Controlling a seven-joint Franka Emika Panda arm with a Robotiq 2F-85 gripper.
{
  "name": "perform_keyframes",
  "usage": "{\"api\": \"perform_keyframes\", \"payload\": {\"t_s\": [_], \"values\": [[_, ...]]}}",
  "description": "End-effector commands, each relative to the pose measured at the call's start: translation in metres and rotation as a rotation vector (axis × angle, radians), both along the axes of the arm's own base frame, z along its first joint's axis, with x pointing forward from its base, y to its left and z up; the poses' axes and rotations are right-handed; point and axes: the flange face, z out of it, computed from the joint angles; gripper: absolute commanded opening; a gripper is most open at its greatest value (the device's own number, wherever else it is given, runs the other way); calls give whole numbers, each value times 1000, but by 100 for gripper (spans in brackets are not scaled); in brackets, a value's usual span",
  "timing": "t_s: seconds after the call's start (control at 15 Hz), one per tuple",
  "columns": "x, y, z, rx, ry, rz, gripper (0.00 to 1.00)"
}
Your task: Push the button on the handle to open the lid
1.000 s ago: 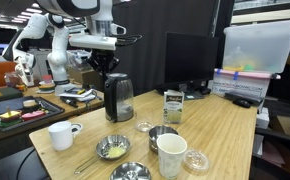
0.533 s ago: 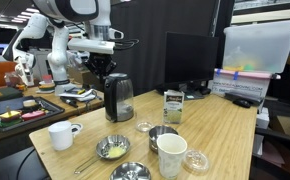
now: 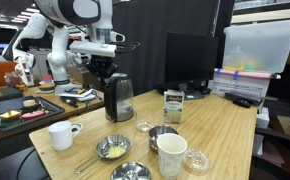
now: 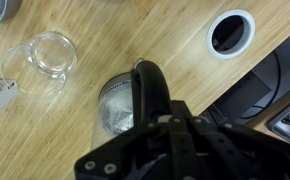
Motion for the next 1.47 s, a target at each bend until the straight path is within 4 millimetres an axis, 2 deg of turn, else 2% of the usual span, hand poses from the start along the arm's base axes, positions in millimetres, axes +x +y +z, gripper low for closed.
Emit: {"api": "perform_keyframes", "payload": {"t_s": [0.0, 0.47, 0.87, 1.4], "values": [[8, -2, 3, 3, -7, 15, 0], [14, -8, 2, 1, -10, -1, 0], [18, -2, 0, -1, -12, 10, 0], [18, -17, -15, -7, 12, -23, 0]]}}
